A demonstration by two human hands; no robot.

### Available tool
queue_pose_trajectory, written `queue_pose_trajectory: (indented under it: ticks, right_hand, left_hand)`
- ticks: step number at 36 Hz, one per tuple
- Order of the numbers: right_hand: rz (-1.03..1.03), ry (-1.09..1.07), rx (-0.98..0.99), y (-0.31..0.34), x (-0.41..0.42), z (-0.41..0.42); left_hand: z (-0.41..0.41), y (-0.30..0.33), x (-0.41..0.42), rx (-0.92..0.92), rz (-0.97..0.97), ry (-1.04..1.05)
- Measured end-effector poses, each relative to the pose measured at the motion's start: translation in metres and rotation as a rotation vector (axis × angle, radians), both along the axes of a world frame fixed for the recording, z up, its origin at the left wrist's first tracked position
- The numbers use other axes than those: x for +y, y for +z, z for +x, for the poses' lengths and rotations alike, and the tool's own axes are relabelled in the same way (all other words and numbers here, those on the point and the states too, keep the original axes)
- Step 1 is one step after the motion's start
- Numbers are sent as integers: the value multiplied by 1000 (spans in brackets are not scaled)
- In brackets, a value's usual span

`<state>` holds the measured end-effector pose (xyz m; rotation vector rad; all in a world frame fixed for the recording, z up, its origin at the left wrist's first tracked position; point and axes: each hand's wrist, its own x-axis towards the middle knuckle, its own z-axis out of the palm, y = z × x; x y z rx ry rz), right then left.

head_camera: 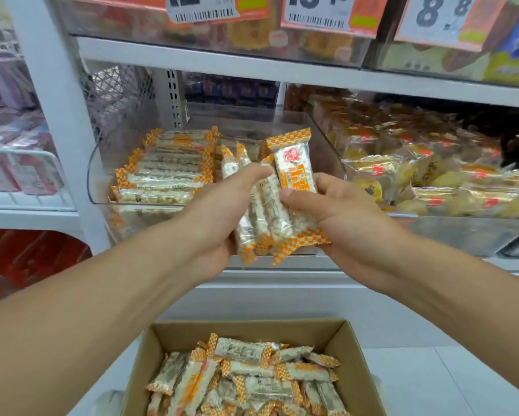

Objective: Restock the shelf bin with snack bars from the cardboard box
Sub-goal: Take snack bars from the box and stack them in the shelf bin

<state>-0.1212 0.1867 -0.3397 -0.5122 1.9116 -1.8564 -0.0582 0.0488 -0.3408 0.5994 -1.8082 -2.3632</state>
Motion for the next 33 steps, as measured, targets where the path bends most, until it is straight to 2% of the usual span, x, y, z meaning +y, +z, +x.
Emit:
queue_pose_trajectory:
  ticks: [3,7,10,15,17,21,23,26,30,33]
  right_hand:
    - [48,2,93,-3,3,-2]
    - [139,-28,265,-4,1,-5]
    - [245,-28,261,-3,0,-4]
    - [394,189,330,5,4,2]
    - [379,318,347,9,5,5]
    - [494,411,516,4,17,-1]
    - [536,394,587,4,20,-3]
    - [481,308,639,2,22,-7]
    - [393,226,579,0,25,-13]
    - [400,154,719,3,25,-14]
  left_hand:
    - [4,1,8,31,3,-37]
    - [3,-2,9,33,-2,58]
    - [2,1,6,63,51,103]
    - [1,1,8,51,95,98]
    - [1,0,10,48,130,80]
    - [1,3,12,75,202,6]
    - [3,8,11,108,261,-35]
    - [5,12,10,119,339,-52]
    - [5,9,11,123,276,-38]
    - [4,8,12,136,246,-18]
